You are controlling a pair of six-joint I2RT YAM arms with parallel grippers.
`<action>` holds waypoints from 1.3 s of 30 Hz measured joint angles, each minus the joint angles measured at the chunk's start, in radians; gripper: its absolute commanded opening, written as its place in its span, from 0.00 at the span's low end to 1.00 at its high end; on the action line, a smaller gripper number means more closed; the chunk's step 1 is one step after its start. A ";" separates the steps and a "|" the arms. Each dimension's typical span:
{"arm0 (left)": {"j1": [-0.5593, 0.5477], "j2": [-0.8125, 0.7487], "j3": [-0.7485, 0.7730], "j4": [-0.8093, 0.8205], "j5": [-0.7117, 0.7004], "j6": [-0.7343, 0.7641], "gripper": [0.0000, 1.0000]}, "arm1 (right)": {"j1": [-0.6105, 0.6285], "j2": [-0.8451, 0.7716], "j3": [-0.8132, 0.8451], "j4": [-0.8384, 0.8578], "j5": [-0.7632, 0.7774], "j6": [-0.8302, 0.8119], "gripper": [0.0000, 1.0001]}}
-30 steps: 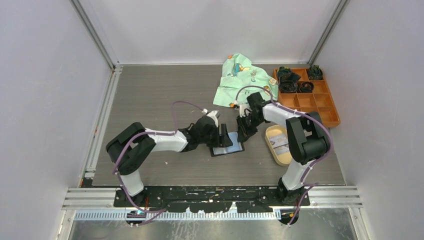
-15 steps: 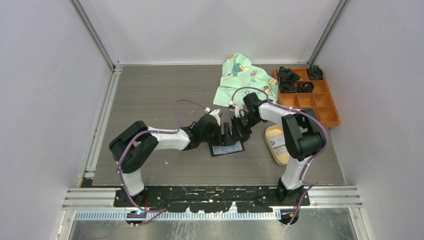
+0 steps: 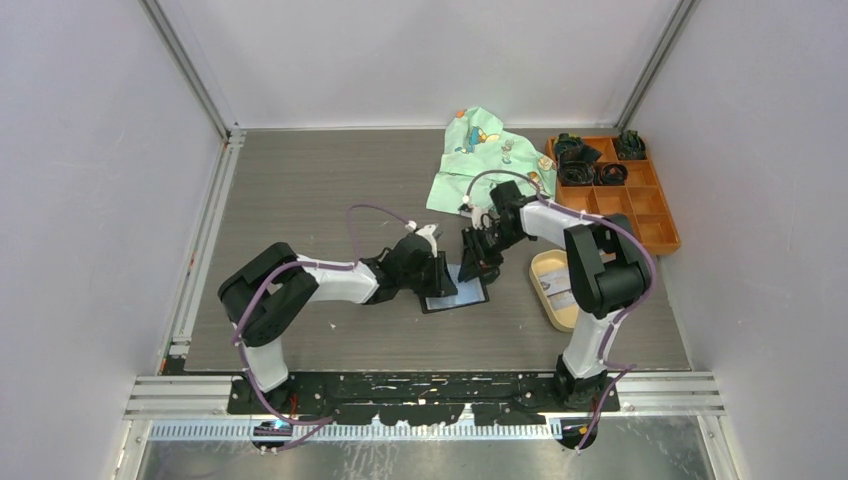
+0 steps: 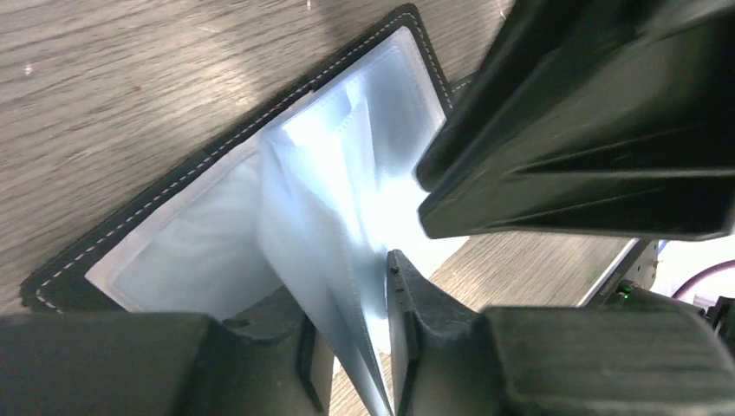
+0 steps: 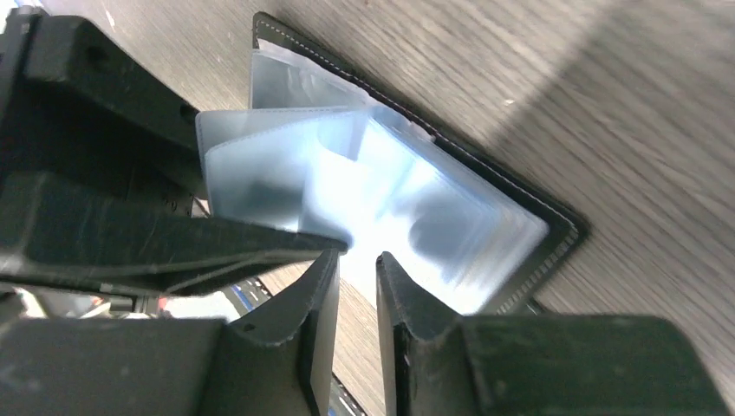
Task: Put the credit cards into the card holder
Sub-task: Turn over the card slot in the card holder.
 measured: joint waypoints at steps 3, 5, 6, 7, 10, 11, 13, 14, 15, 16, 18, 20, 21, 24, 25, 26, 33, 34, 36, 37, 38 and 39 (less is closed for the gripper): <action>0.007 0.000 -0.014 0.018 0.000 -0.006 0.23 | -0.016 -0.064 -0.003 -0.007 0.067 -0.011 0.20; 0.010 -0.001 -0.020 0.026 0.002 -0.010 0.23 | -0.023 -0.113 -0.004 -0.007 0.118 -0.021 0.15; 0.011 -0.001 -0.021 0.027 0.003 -0.013 0.23 | -0.026 -0.132 -0.004 -0.007 0.143 -0.026 0.13; 0.011 -0.001 -0.022 0.030 0.003 -0.016 0.23 | -0.027 -0.146 -0.004 -0.008 0.167 -0.031 0.12; 0.012 -0.001 -0.025 0.036 0.006 -0.022 0.23 | -0.025 -0.145 -0.004 -0.016 0.219 -0.047 0.10; 0.013 -0.001 -0.026 0.037 0.008 -0.023 0.23 | -0.022 -0.139 -0.004 -0.025 0.233 -0.050 0.10; 0.013 -0.001 -0.027 0.040 0.010 -0.023 0.24 | -0.012 -0.124 -0.004 -0.037 0.260 -0.058 0.10; 0.014 -0.001 -0.028 0.042 0.011 -0.024 0.24 | -0.006 -0.117 -0.004 -0.041 0.269 -0.061 0.10; 0.014 -0.001 -0.030 0.045 0.013 -0.025 0.25 | 0.004 -0.108 -0.004 -0.046 0.277 -0.065 0.09; 0.015 -0.001 -0.032 0.049 0.014 -0.026 0.25 | 0.014 -0.099 -0.003 -0.050 0.285 -0.068 0.09; 0.016 -0.001 -0.035 0.055 0.018 -0.027 0.26 | 0.034 -0.079 -0.003 -0.055 0.298 -0.071 0.09; 0.017 -0.001 -0.038 0.062 0.020 -0.028 0.27 | 0.047 -0.062 -0.001 -0.061 0.303 -0.072 0.09; 0.017 -0.002 -0.040 0.064 0.021 -0.028 0.29 | 0.053 -0.060 0.003 -0.066 0.307 -0.072 0.09; 0.018 -0.002 -0.042 0.074 0.029 -0.031 0.34 | 0.066 -0.055 0.015 -0.074 0.321 -0.075 0.09; 0.018 -0.002 -0.043 0.078 0.034 -0.033 0.37 | 0.069 -0.053 0.018 -0.076 0.324 -0.075 0.09; 0.018 -0.002 -0.043 0.082 0.037 -0.034 0.39 | 0.074 -0.051 0.022 -0.079 0.329 -0.075 0.09; 0.019 -0.001 -0.047 0.108 0.078 -0.045 0.47 | 0.090 -0.025 0.056 -0.109 0.339 -0.075 0.09; 0.019 -0.001 -0.047 0.111 0.083 -0.047 0.48 | 0.090 -0.023 0.060 -0.112 0.337 -0.074 0.09; 0.020 0.002 -0.048 0.118 0.096 -0.050 0.49 | 0.090 -0.017 0.063 -0.113 0.330 -0.072 0.09; 0.022 0.002 -0.048 0.120 0.101 -0.050 0.49 | 0.089 -0.013 0.066 -0.117 0.325 -0.070 0.09; 0.023 0.003 -0.048 0.123 0.106 -0.050 0.49 | 0.088 -0.010 0.069 -0.119 0.322 -0.069 0.09; 0.024 0.004 -0.048 0.124 0.112 -0.050 0.50 | 0.087 -0.006 0.073 -0.123 0.317 -0.069 0.09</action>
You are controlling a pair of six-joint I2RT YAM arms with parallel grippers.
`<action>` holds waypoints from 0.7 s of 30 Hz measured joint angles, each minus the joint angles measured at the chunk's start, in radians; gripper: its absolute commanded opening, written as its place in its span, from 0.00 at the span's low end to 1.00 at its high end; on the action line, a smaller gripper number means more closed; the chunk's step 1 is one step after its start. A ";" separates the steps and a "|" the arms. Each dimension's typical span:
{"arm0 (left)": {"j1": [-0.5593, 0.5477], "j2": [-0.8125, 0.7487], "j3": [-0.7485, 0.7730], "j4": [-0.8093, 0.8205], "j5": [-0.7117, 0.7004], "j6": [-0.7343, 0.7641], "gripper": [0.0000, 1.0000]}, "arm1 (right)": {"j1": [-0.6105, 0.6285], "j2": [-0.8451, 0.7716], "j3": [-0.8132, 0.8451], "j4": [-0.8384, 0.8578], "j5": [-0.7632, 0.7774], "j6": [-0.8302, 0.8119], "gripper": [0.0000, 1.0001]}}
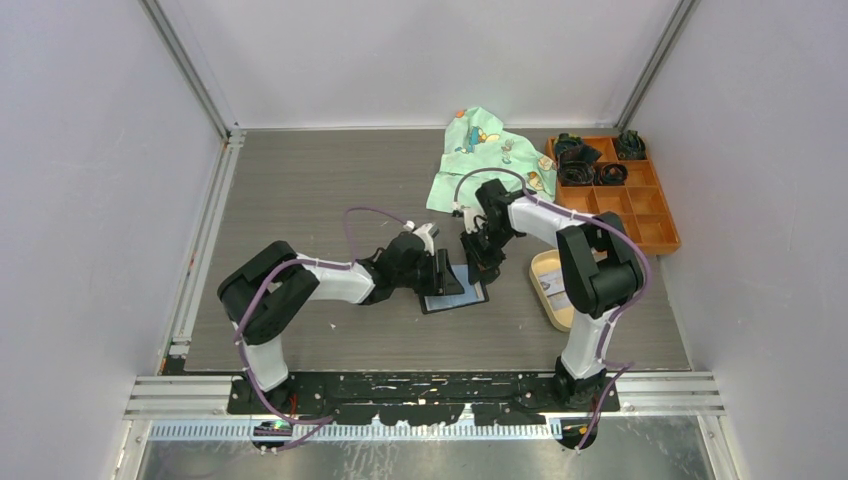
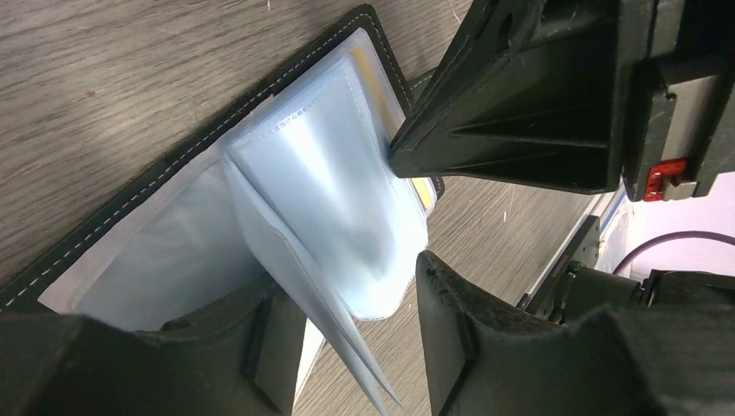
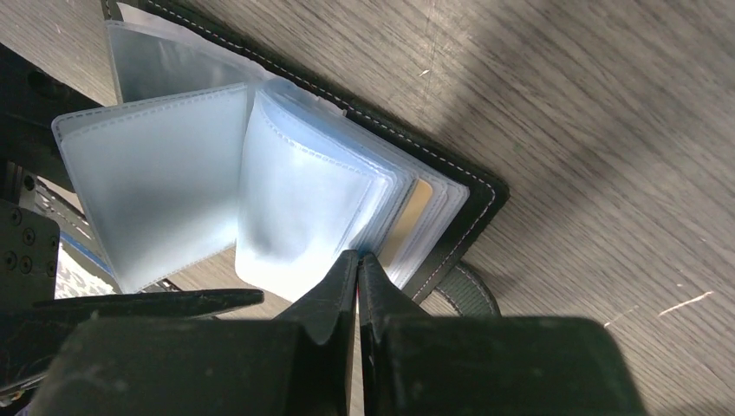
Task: Put the credit cards into the card holder
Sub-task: Turn over the card slot in the card holder.
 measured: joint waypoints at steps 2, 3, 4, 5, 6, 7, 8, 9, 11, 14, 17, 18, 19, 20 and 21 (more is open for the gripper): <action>0.002 0.001 0.000 0.002 0.005 -0.001 0.50 | -0.004 0.010 0.010 -0.011 -0.010 0.003 0.09; 0.002 0.002 0.000 0.004 0.008 -0.001 0.50 | -0.006 0.013 0.013 -0.013 -0.014 0.004 0.09; 0.003 0.002 -0.001 0.005 0.011 -0.001 0.50 | -0.007 0.015 0.014 -0.015 -0.018 0.005 0.09; 0.004 0.002 -0.002 0.006 0.012 -0.002 0.50 | -0.009 0.015 0.014 -0.016 -0.023 0.007 0.09; 0.005 0.002 -0.002 0.006 0.014 -0.002 0.50 | -0.010 0.016 0.014 -0.014 -0.040 0.013 0.09; 0.005 0.004 -0.002 0.011 0.016 -0.002 0.50 | -0.006 0.021 0.014 -0.004 -0.071 0.021 0.09; 0.005 0.007 -0.002 0.016 0.019 -0.002 0.50 | 0.003 0.031 0.014 0.006 -0.097 0.028 0.09; 0.005 0.010 -0.002 0.021 0.021 -0.002 0.50 | 0.011 0.042 0.014 0.011 -0.124 0.034 0.09; 0.005 0.011 -0.002 0.024 0.023 -0.002 0.50 | 0.022 0.056 0.014 0.014 -0.162 0.041 0.10; 0.006 0.011 -0.002 0.024 0.026 -0.002 0.50 | 0.026 0.064 0.014 0.021 -0.187 0.049 0.10; 0.006 0.012 -0.002 0.025 0.026 -0.002 0.50 | 0.023 0.070 0.014 0.023 -0.200 0.058 0.13; 0.006 0.012 -0.002 0.025 0.026 -0.001 0.49 | 0.023 0.071 0.014 0.024 -0.203 0.059 0.14; 0.006 0.012 -0.002 0.025 0.026 -0.001 0.47 | 0.021 0.071 0.014 0.024 -0.207 0.058 0.15; 0.006 0.012 -0.002 0.025 0.026 -0.001 0.45 | 0.019 0.071 0.014 0.026 -0.212 0.058 0.16; 0.006 0.012 -0.002 0.025 0.026 -0.001 0.44 | 0.016 0.071 0.014 0.028 -0.219 0.056 0.17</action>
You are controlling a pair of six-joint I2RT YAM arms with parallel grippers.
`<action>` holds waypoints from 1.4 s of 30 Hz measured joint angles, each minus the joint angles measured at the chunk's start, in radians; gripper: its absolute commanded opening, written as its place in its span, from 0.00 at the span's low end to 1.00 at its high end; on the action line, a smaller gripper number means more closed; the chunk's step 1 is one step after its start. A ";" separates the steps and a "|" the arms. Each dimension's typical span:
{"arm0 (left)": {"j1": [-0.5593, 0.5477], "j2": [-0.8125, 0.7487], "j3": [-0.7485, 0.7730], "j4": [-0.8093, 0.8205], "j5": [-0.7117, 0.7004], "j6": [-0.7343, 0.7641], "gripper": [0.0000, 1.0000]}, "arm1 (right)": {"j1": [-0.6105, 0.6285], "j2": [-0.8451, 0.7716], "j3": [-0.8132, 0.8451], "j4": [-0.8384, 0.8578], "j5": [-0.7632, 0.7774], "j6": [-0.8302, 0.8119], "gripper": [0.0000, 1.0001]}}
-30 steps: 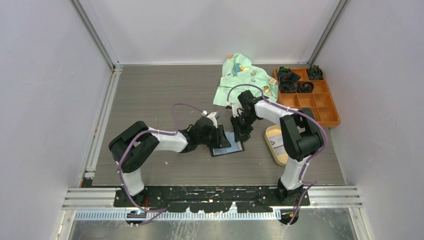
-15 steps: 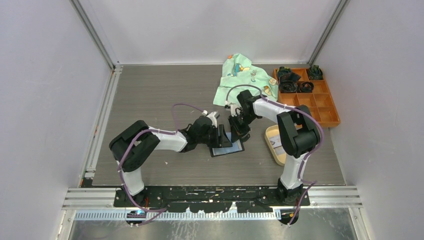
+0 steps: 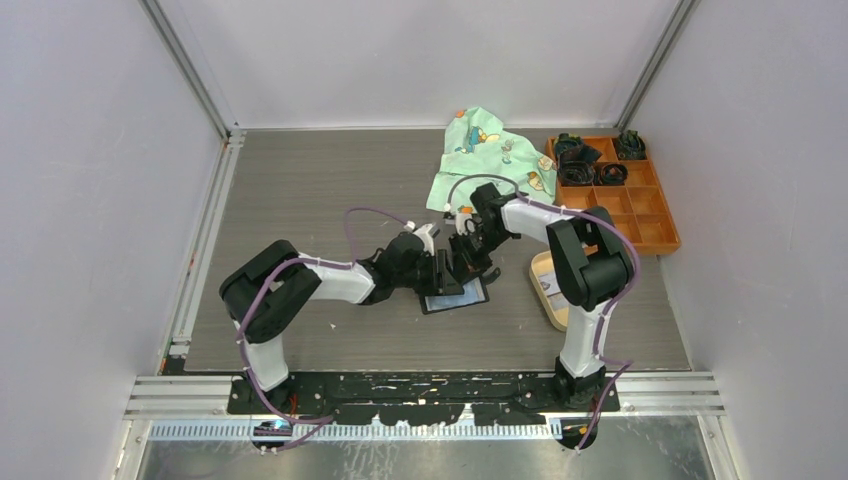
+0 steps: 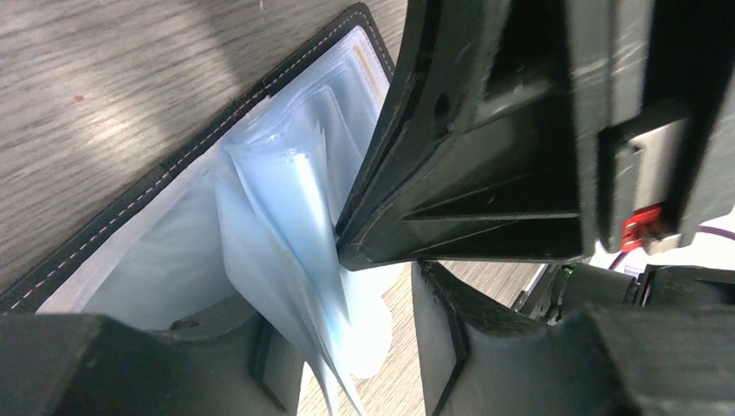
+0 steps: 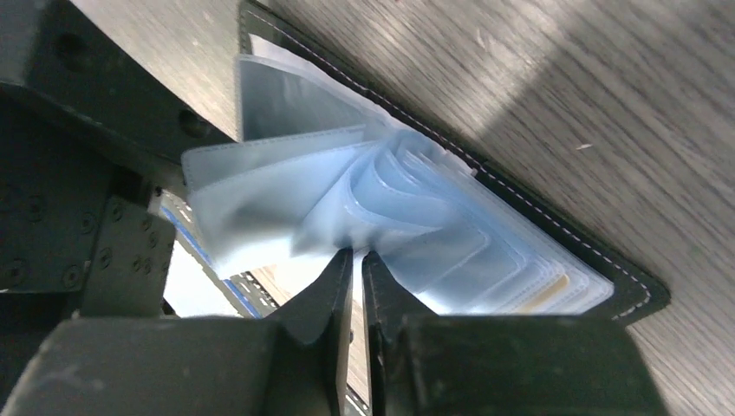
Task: Put the credit cards into the card holder
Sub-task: Turn over the card slot in the card holder.
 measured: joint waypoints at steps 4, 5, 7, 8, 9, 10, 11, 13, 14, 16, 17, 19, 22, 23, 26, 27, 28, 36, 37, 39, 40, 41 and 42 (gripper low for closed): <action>0.006 0.001 -0.027 0.042 0.003 -0.019 0.43 | -0.023 0.000 0.000 0.011 -0.075 -0.010 0.23; 0.011 0.001 -0.037 0.058 0.007 -0.026 0.44 | -0.029 -0.002 0.000 0.011 -0.092 -0.013 0.24; 0.022 0.000 -0.061 0.095 0.013 -0.038 0.45 | -0.047 -0.012 0.000 0.010 -0.135 -0.030 0.25; 0.026 -0.007 -0.074 0.108 0.015 -0.046 0.46 | -0.054 -0.020 0.000 0.009 -0.150 -0.033 0.25; 0.030 -0.017 -0.085 0.109 0.014 -0.047 0.47 | -0.065 -0.037 0.000 0.005 -0.170 -0.039 0.25; 0.035 -0.030 -0.096 0.105 0.010 -0.048 0.47 | -0.071 -0.052 -0.001 0.002 -0.179 -0.044 0.25; 0.040 -0.043 -0.103 0.099 0.007 -0.046 0.47 | -0.077 -0.072 -0.001 -0.001 -0.183 -0.051 0.26; 0.053 -0.081 -0.116 0.055 -0.016 -0.034 0.47 | -0.084 -0.110 -0.002 -0.002 -0.183 -0.058 0.26; 0.059 -0.095 -0.118 0.034 -0.026 -0.025 0.47 | -0.085 -0.129 -0.003 0.000 -0.176 -0.061 0.26; 0.071 -0.128 -0.121 -0.018 -0.049 -0.005 0.47 | -0.085 -0.163 -0.008 0.002 -0.138 -0.067 0.26; 0.075 -0.143 -0.122 -0.039 -0.060 0.005 0.47 | -0.085 -0.172 -0.010 0.003 -0.116 -0.071 0.26; 0.081 -0.176 -0.127 -0.080 -0.083 0.029 0.47 | -0.085 -0.185 -0.014 0.004 -0.041 -0.086 0.26; 0.087 -0.245 -0.148 -0.138 -0.110 0.066 0.47 | -0.085 -0.186 -0.024 0.003 0.060 -0.106 0.28; 0.085 -0.270 -0.155 -0.155 -0.114 0.082 0.47 | -0.085 -0.186 -0.029 0.001 0.092 -0.113 0.28; 0.063 -0.348 -0.165 -0.197 -0.140 0.129 0.47 | -0.083 -0.186 -0.032 -0.009 0.149 -0.122 0.28; 0.048 -0.376 -0.166 -0.211 -0.151 0.144 0.48 | -0.082 -0.185 -0.032 -0.010 0.163 -0.124 0.28; 0.028 -0.411 -0.166 -0.219 -0.163 0.162 0.48 | -0.082 -0.183 -0.032 -0.011 0.174 -0.126 0.29; -0.020 -0.450 -0.192 -0.126 -0.171 0.170 0.51 | -0.060 -0.106 -0.031 -0.020 0.158 -0.117 0.34; -0.020 -0.427 -0.192 -0.119 -0.170 0.165 0.51 | -0.059 -0.097 -0.031 -0.021 0.150 -0.114 0.35; -0.020 -0.378 -0.192 -0.110 -0.169 0.158 0.51 | -0.059 -0.090 -0.031 -0.024 0.138 -0.109 0.34; -0.020 -0.356 -0.192 -0.109 -0.169 0.156 0.52 | -0.059 -0.089 -0.031 -0.024 0.134 -0.108 0.35; -0.020 -0.339 -0.192 -0.109 -0.169 0.154 0.51 | -0.059 -0.088 -0.031 -0.025 0.130 -0.106 0.35; -0.020 -0.324 -0.192 -0.108 -0.168 0.153 0.51 | -0.059 -0.087 -0.031 -0.025 0.127 -0.105 0.35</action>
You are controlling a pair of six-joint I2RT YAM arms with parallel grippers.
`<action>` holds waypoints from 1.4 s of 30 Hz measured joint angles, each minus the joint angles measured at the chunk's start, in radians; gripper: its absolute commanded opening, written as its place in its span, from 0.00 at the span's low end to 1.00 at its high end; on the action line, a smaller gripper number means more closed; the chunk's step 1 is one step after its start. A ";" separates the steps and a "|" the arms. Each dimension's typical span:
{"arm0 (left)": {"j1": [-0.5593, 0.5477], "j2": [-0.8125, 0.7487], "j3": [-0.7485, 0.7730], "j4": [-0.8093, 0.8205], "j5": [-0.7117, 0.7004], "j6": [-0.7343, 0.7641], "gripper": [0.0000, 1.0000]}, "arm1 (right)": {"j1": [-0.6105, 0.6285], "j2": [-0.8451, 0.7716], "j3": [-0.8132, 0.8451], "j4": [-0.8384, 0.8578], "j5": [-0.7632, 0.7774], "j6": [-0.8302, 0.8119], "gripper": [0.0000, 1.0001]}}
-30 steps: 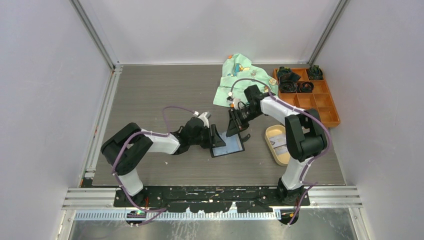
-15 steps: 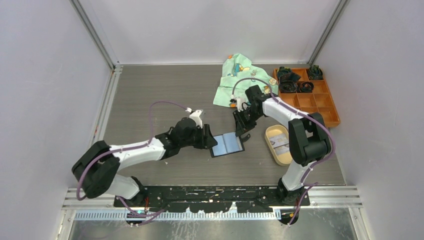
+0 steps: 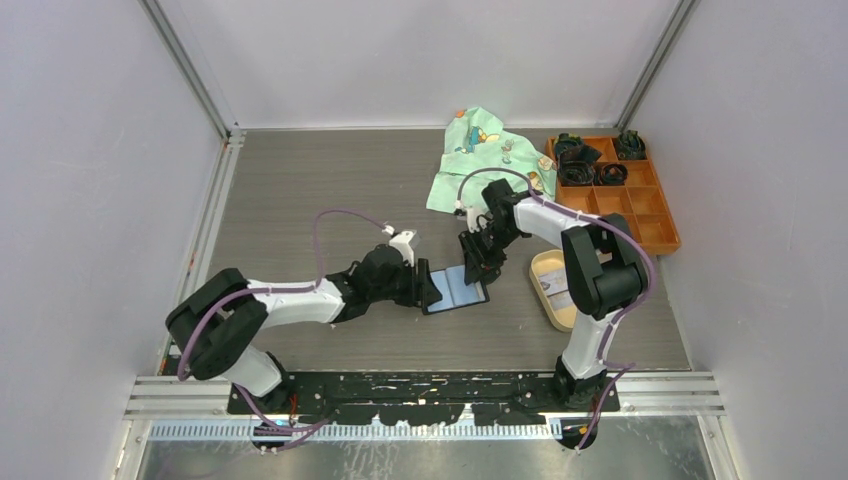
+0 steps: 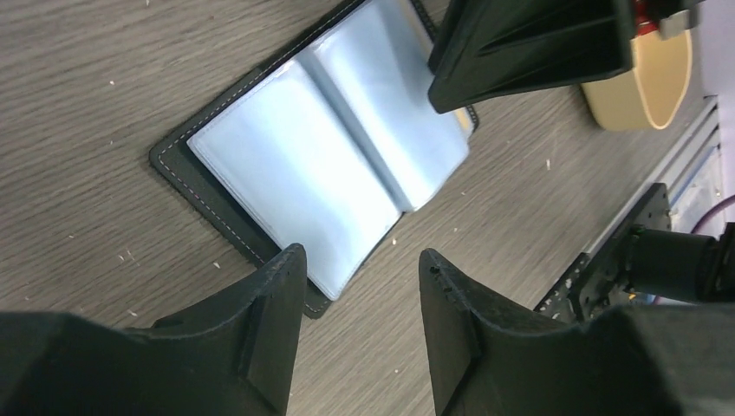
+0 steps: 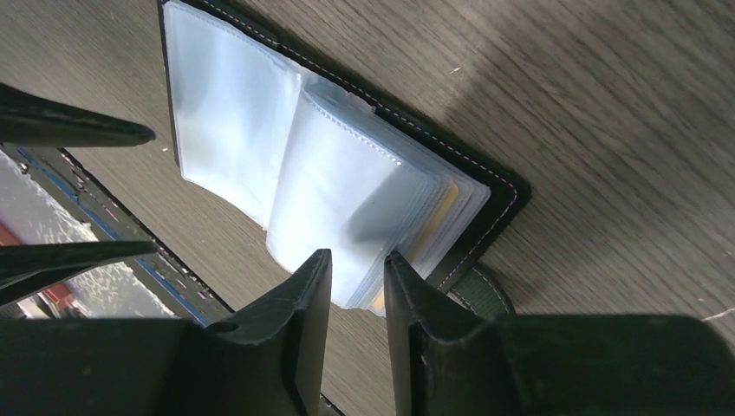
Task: Put the credit cards into the card holder
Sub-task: Turn over the card slot in the card holder.
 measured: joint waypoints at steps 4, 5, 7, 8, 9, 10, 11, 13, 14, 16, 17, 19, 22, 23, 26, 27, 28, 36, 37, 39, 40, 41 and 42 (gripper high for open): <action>0.000 0.054 0.004 0.016 0.004 -0.001 0.51 | 0.000 0.012 0.004 -0.005 -0.014 0.007 0.35; 0.000 0.068 0.007 0.021 0.005 -0.001 0.51 | -0.001 0.016 0.004 -0.006 -0.019 0.010 0.34; 0.000 0.092 0.014 0.034 0.008 -0.003 0.52 | -0.002 0.020 0.005 -0.009 -0.033 0.016 0.34; 0.000 0.105 0.016 0.043 0.012 -0.006 0.52 | -0.002 0.023 0.005 -0.010 -0.041 0.018 0.34; 0.000 0.113 0.016 0.050 0.015 -0.011 0.52 | -0.002 0.025 0.005 -0.011 -0.049 0.021 0.34; 0.000 0.119 0.016 0.060 0.021 -0.015 0.52 | -0.002 0.026 0.005 -0.011 -0.055 0.024 0.34; 0.000 0.122 0.018 0.066 0.023 -0.018 0.52 | -0.002 0.027 0.006 -0.012 -0.060 0.026 0.34; 0.000 0.127 0.021 0.074 0.027 -0.019 0.52 | -0.002 0.031 0.006 -0.012 -0.077 0.032 0.34; 0.000 0.130 0.023 0.076 0.030 -0.019 0.52 | -0.002 0.034 0.006 -0.012 -0.089 0.037 0.33; 0.000 0.134 0.026 0.079 0.032 -0.019 0.52 | -0.002 0.040 0.006 -0.012 -0.108 0.045 0.33; 0.000 0.136 0.027 0.081 0.033 -0.019 0.52 | -0.002 0.044 0.006 -0.012 -0.119 0.051 0.32; 0.000 0.140 0.027 0.085 0.034 -0.019 0.52 | -0.002 0.047 0.006 -0.010 -0.140 0.060 0.32; 0.000 0.143 0.027 0.090 0.040 -0.019 0.52 | -0.002 0.053 0.006 -0.003 -0.180 0.081 0.32; 0.000 0.143 0.027 0.091 0.041 -0.019 0.52 | -0.002 0.053 0.006 0.000 -0.190 0.087 0.32; 0.000 0.143 0.027 0.093 0.042 -0.019 0.52 | -0.002 0.062 0.005 0.017 -0.221 0.109 0.33; 0.000 0.143 0.027 0.093 0.042 -0.018 0.52 | -0.002 0.064 0.005 0.025 -0.233 0.120 0.33; 0.000 0.143 0.027 0.093 0.042 -0.018 0.52 | -0.002 0.067 0.003 0.038 -0.246 0.132 0.34; 0.000 -0.024 -0.038 0.053 -0.009 0.009 0.52 | -0.002 0.072 -0.025 0.153 -0.389 0.240 0.38; 0.000 -0.065 -0.048 0.040 -0.020 0.014 0.52 | -0.001 0.077 -0.027 0.170 -0.415 0.257 0.38; 0.000 -0.152 -0.067 0.016 -0.038 0.030 0.52 | 0.003 0.085 -0.027 0.191 -0.445 0.274 0.39; 0.000 -0.204 -0.077 0.006 -0.047 0.036 0.52 | 0.007 0.090 -0.027 0.201 -0.459 0.282 0.40; 0.000 -0.239 -0.084 -0.001 -0.051 0.040 0.53 | 0.013 0.090 -0.027 0.206 -0.470 0.286 0.40; 0.000 -0.273 -0.091 -0.003 -0.054 0.043 0.54 | 0.020 0.090 -0.027 0.208 -0.479 0.285 0.40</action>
